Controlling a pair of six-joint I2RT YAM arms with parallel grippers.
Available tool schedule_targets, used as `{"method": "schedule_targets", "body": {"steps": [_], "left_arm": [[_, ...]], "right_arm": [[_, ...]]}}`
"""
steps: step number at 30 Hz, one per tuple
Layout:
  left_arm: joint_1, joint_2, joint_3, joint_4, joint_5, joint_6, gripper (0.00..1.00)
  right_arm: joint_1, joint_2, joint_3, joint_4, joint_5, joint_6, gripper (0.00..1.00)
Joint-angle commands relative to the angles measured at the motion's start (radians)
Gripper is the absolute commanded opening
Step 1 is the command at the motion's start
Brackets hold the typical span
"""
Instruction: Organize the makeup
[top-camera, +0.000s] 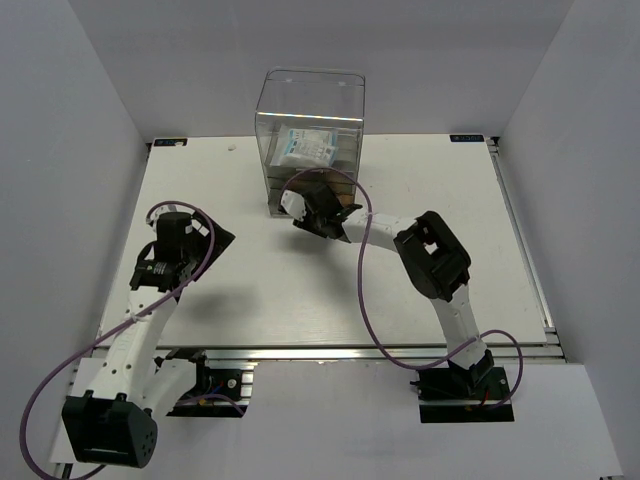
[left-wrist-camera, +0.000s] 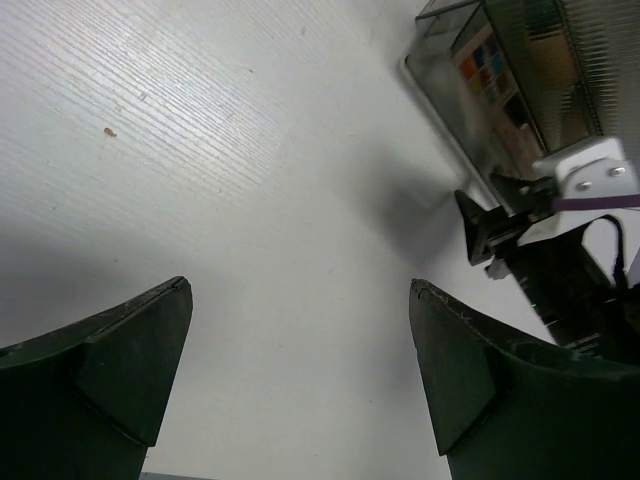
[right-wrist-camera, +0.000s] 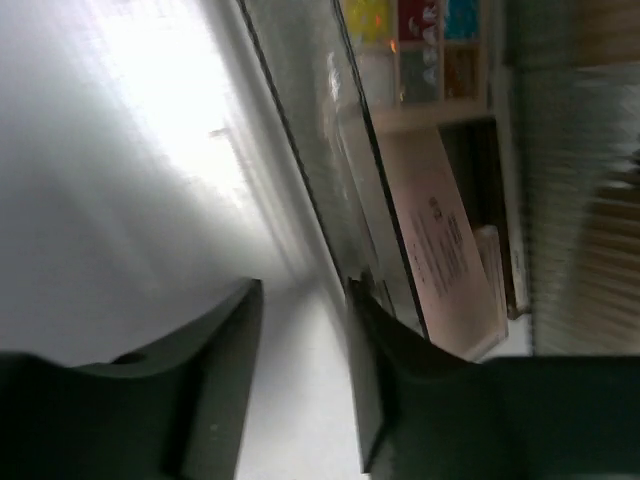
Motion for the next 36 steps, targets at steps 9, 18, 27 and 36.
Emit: {"method": "schedule_targets", "body": {"steps": [9,18,27,36], "left_arm": [[0.007,0.017,-0.018,0.037,0.005,-0.022,0.98],[0.007,-0.047,-0.048,0.058,0.006,-0.023,0.98],[0.007,-0.115,-0.076,0.223,0.072,0.012,0.98],[0.007,-0.09,-0.034,0.31,0.108,0.046,0.98]], "right_arm": [[-0.084,0.054,0.05,0.127,-0.066,-0.12,0.69],[-0.119,-0.082,-0.072,0.077,-0.263,-0.147,0.79],[-0.222,-0.567,-0.261,-0.047,-0.624,0.403,0.88],[-0.428,-0.723,-0.243,-0.157,-0.584,0.65,0.89]]}}
